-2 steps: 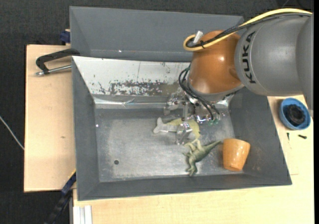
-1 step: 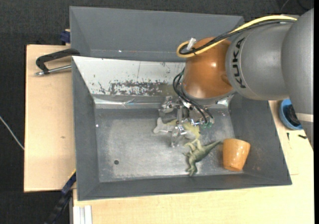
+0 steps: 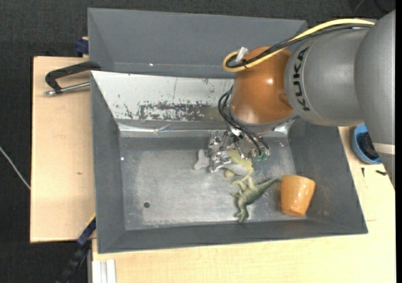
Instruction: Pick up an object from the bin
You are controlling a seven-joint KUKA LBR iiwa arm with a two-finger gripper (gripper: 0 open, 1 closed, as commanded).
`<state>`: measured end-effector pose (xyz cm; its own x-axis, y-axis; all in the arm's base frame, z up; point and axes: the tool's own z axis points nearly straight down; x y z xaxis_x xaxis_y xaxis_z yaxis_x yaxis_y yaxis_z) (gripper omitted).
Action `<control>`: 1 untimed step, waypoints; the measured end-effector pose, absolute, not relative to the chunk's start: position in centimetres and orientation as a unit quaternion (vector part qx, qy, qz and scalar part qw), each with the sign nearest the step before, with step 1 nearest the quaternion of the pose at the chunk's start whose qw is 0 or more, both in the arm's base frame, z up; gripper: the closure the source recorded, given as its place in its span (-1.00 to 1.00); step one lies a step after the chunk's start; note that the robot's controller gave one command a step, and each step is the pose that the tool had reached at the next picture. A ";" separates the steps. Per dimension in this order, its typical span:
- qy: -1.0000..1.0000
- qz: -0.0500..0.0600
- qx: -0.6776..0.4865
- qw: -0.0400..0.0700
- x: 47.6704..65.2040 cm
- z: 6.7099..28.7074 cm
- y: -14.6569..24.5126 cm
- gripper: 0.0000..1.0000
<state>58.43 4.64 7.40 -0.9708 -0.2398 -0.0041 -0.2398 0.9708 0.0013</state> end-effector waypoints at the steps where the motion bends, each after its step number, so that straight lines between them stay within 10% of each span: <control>1: 0.969 0.000 -0.247 0.007 55.5 23.2 5.4 1.00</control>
Offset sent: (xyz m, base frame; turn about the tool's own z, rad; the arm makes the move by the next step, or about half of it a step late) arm -0.0310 0.0059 0.1525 -0.2564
